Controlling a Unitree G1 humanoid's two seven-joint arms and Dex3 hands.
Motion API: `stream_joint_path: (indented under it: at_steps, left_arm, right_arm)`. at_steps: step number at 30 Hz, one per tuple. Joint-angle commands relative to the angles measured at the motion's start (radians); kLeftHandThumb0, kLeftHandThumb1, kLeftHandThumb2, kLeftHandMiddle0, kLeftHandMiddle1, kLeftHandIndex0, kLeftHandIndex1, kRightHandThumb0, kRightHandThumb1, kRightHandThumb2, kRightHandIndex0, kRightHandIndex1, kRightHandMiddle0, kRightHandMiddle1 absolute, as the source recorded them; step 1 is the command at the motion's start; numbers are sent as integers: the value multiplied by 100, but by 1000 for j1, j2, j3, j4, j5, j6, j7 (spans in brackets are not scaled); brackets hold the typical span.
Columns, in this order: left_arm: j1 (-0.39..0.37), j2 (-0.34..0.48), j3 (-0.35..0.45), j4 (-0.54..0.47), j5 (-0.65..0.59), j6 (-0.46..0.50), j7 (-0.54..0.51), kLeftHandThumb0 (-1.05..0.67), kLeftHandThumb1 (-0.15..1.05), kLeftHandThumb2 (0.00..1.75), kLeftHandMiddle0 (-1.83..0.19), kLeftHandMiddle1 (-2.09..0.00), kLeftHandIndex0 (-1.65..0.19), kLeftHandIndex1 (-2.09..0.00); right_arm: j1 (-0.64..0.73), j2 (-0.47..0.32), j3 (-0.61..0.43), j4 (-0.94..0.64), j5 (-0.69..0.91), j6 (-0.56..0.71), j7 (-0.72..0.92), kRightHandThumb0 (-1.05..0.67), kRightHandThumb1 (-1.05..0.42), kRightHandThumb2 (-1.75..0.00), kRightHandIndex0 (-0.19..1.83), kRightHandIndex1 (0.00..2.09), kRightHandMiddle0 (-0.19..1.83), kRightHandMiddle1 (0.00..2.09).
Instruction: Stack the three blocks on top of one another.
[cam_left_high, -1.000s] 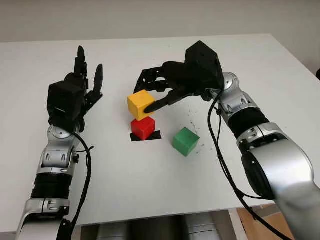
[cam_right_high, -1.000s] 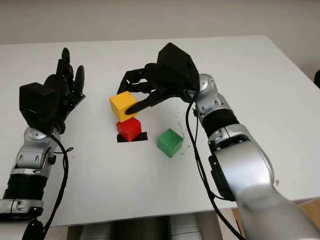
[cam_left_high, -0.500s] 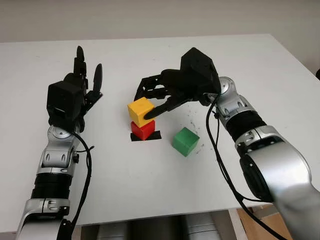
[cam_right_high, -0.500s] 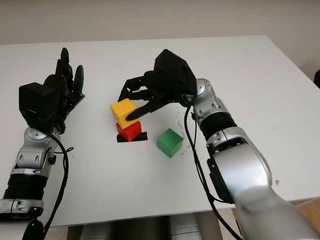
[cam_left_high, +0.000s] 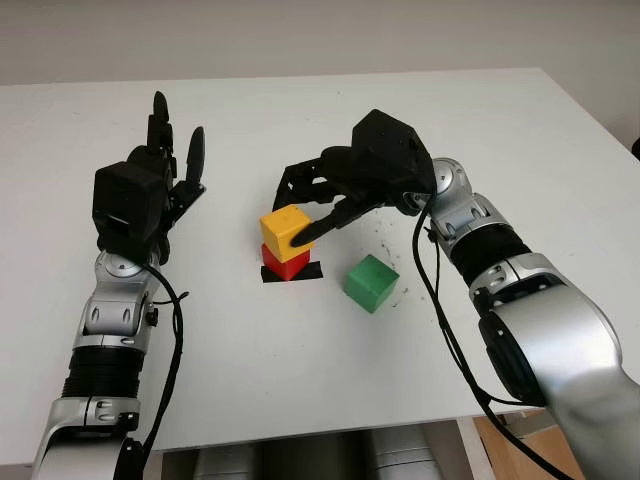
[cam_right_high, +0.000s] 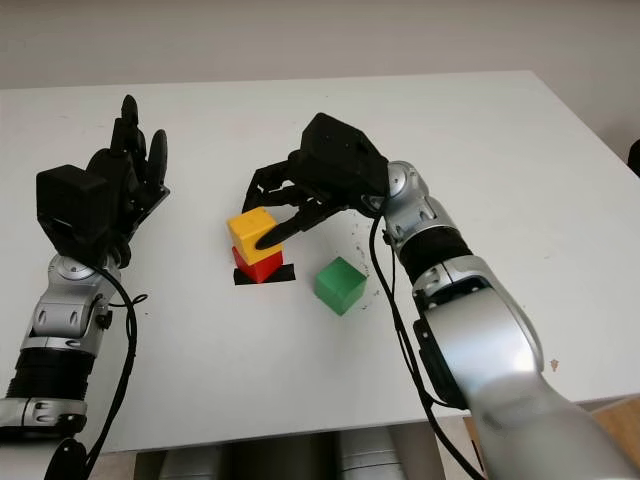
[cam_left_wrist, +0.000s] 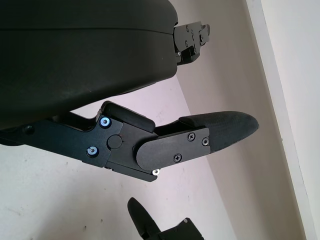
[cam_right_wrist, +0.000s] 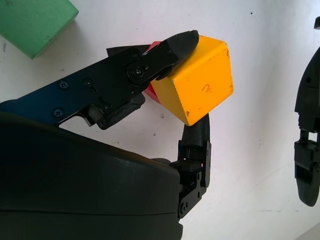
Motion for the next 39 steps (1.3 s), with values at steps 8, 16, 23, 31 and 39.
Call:
stream_joint_path:
  at_steps: [8,16,23,31,39]
  left_arm:
    - [-8,3,2,-3,8,-9,0,-75,105,66,19,0,19,0]
    - [-1,2,0,-14,13,-4,0,-75,105,67,19,0,19,0]
    - [-3,2,-2,-16,16,5,0,-74,105,67,19,0,19,0]
    - [0,3,-1,-16,20,3,3,-73,105,66,19,0,19,0]
    - [-2,3,1,-14,17,3,3,-73,105,67,19,0,19,0]
  right_arm:
    - [1,8,-12,6,13,13,-12,-52,-92,-5,25,5,47,149]
    - [7,8,-10,4,9,-10,-21,-55,-91,-5,27,6,48,149]
    - [-9,-6,5,8,-4,12,27,-64,-87,-5,16,2,20,119]
    - [-27,-23,22,18,-20,15,105,-72,-85,-5,-7,2,6,60]
    - [-33,-41,28,15,-32,-37,140,-84,-84,-6,-16,4,-2,23]
